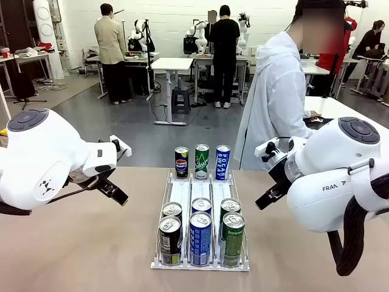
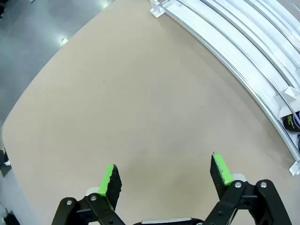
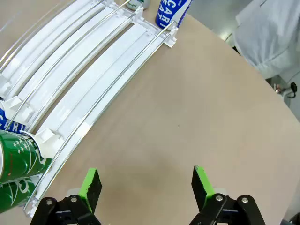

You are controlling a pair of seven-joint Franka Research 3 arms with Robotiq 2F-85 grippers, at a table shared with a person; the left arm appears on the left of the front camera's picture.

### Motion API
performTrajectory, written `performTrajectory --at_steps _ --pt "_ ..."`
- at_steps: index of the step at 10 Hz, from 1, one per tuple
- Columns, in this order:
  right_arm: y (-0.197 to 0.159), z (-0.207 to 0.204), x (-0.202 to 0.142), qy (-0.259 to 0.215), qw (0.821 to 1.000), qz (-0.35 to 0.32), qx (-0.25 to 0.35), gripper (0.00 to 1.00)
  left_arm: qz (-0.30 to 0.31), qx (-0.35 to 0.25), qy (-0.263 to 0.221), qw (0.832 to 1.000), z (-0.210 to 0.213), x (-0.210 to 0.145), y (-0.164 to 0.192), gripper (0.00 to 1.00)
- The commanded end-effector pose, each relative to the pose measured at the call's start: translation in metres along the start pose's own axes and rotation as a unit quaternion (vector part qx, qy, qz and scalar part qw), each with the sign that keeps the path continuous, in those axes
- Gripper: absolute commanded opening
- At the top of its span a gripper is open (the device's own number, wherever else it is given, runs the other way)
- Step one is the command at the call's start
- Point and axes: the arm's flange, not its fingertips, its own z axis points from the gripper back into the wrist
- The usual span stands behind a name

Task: Retrieve and hand over the desired beverage to the person.
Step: Pick up a can of the same type that the person held from the Automatic Can Dispenser.

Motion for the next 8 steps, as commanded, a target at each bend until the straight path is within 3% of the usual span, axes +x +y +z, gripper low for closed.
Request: performTrajectory --at_steps 1,8 --pt "0.0 0.0 0.0 0.0 1.0 0.0 0.0 1.0 0.0 0.0 0.0 1.0 0.0 0.0 -0.0001 1.0" --pt "0.0 0.0 0.0 0.0 1.0 0.0 0.0 1.0 0.0 0.0 0.0 1.0 0.0 0.0 -0.0001 1.0"
